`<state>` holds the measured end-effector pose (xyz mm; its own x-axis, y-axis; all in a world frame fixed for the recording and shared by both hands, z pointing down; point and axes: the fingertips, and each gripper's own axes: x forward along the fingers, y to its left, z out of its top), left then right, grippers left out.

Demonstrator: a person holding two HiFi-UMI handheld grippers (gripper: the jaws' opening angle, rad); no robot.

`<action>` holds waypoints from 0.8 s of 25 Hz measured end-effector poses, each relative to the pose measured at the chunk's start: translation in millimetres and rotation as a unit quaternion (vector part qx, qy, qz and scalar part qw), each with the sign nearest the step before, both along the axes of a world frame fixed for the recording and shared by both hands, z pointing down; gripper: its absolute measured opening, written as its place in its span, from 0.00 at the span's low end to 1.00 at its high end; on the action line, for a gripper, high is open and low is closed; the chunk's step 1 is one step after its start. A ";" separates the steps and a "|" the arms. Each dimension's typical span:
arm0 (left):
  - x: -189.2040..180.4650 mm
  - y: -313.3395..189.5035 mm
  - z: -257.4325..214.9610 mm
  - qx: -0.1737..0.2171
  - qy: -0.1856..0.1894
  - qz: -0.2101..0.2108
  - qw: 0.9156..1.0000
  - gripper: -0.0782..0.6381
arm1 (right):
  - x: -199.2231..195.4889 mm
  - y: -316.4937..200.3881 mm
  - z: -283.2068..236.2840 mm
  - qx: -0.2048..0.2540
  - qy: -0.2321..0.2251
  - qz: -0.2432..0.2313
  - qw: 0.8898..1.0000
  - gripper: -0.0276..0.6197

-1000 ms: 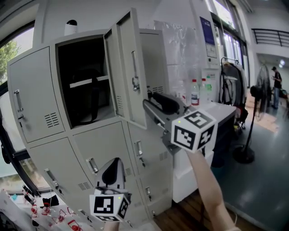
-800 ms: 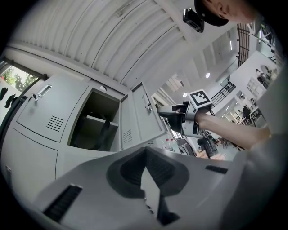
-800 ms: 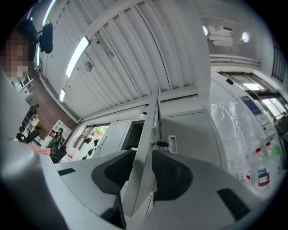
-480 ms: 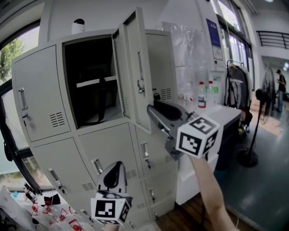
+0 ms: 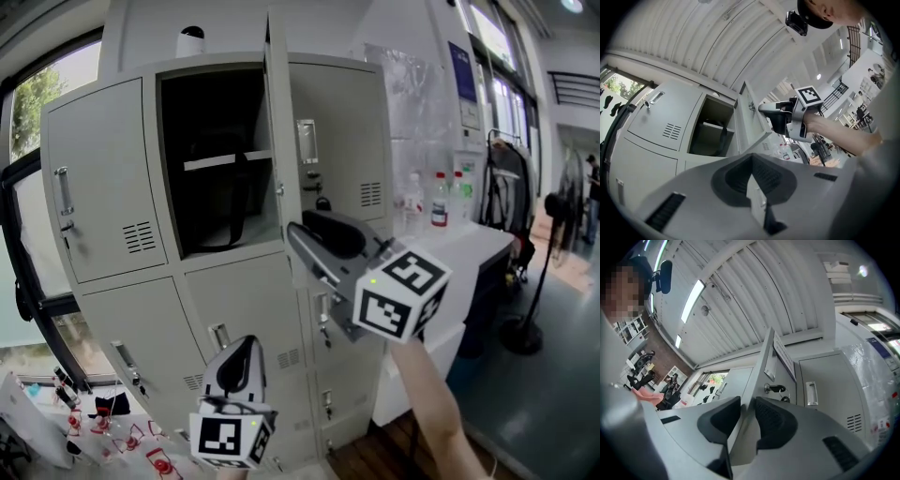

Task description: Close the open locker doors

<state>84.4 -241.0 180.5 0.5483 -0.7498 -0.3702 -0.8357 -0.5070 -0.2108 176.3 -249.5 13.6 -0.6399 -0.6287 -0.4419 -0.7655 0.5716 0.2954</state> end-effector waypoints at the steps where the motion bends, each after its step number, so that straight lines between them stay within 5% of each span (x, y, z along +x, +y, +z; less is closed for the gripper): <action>1: -5.8 -0.4 -0.6 0.001 0.000 -0.004 1.000 0.12 | -7.3 -1.2 -0.4 0.001 0.001 -0.002 1.000 0.18; 20: -130.7 -18.3 4.3 -0.006 0.015 -0.071 0.997 0.12 | -113.6 -52.1 0.8 0.005 -0.005 0.041 0.999 0.18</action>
